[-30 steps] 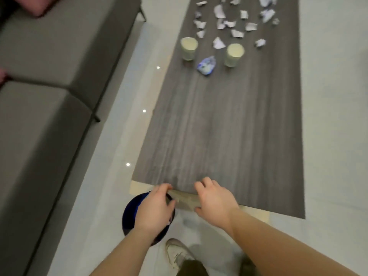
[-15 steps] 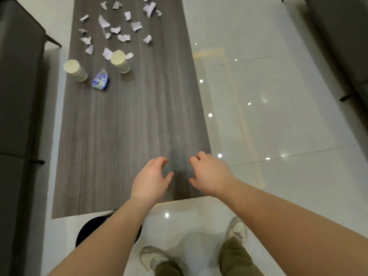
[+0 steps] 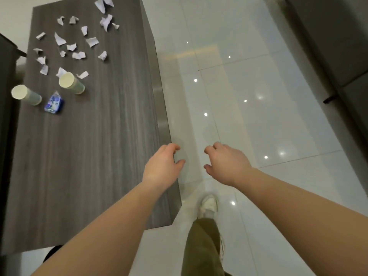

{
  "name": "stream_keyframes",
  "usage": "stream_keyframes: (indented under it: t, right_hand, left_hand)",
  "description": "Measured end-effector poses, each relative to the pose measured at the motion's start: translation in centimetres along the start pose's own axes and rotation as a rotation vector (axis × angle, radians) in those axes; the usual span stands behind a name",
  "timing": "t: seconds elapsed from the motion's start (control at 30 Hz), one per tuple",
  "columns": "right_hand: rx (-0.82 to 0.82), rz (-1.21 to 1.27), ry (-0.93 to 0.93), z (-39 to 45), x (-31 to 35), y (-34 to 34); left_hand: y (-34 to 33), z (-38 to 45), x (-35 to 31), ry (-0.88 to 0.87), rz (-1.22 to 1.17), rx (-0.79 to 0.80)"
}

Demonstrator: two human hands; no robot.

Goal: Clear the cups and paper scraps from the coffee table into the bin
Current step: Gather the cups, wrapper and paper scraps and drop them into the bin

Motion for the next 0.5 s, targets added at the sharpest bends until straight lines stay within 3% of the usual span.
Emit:
stream_keyframes:
  t: [0.2,0.5]
  right_hand:
    - [0.086,-0.018,0.021,6.5,-4.1,1.9]
    - [0.114,-0.031,0.137,17.3,-5.0,4.6]
  left_hand:
    - [-1.4,5.3,-1.9,0.074,-0.029,0.047]
    - [-0.1,14.5,-1.3,0.201,-0.050,0.034]
Point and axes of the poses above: each hand's wrist, its own z-axis towards the middle knuckle, its own y-axis out of the back of the hand, x = y × z, the point moved 5 cm from there along z, towards the middle knuckle, and after that the axes turned 6 degrees about -x, right-handed, at the moved point
